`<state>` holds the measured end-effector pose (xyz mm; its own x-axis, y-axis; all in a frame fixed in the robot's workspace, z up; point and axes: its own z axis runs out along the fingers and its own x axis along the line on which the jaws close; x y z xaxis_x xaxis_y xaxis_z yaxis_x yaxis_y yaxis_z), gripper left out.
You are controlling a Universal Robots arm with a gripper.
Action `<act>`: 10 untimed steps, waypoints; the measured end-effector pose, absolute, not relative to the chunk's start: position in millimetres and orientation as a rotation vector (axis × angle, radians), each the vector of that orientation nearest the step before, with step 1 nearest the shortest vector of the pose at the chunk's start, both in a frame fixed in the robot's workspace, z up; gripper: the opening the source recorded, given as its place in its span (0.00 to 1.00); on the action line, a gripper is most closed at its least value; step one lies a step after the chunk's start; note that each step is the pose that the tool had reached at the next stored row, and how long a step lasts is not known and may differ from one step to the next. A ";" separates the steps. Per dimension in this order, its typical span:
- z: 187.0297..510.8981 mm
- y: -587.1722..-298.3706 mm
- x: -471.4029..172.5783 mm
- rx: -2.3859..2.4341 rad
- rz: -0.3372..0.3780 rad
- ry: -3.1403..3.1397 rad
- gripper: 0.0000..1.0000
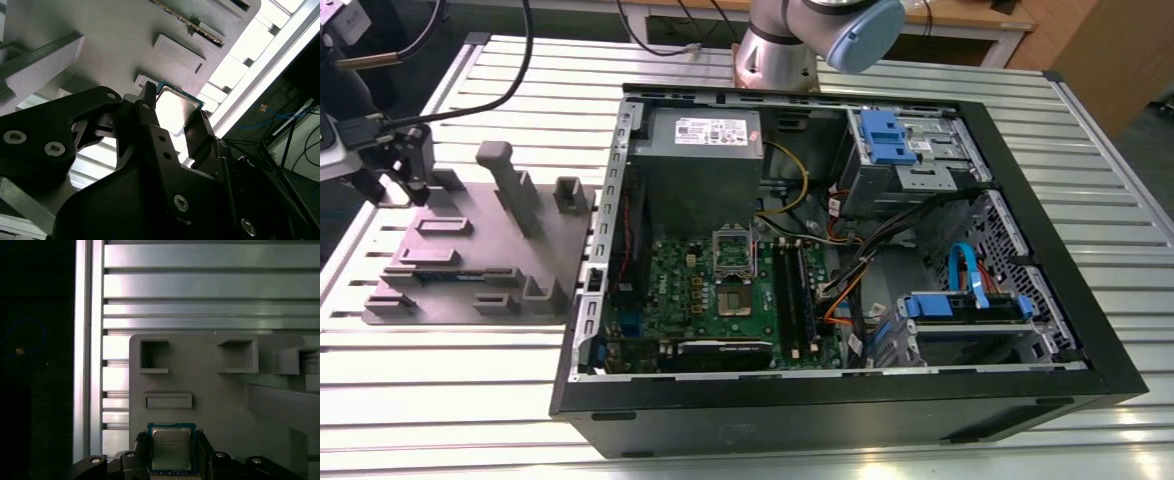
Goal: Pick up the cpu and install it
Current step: 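Pick up the cpu and move it towards the insertion slot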
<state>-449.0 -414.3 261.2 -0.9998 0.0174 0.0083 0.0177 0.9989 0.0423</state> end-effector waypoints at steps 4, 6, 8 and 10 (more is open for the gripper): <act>262.8 -414.3 -449.0 -0.027 -0.066 -3.133 0.47; 263.6 -414.3 -449.0 -0.027 -0.066 -3.133 0.47; 264.2 -414.3 -449.0 -0.027 -0.067 -3.133 0.47; 265.5 -414.3 -449.0 -0.027 -0.066 -3.133 0.47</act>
<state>-449.0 -414.3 265.5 -0.9998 0.0173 0.0084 0.0177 0.9990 0.0422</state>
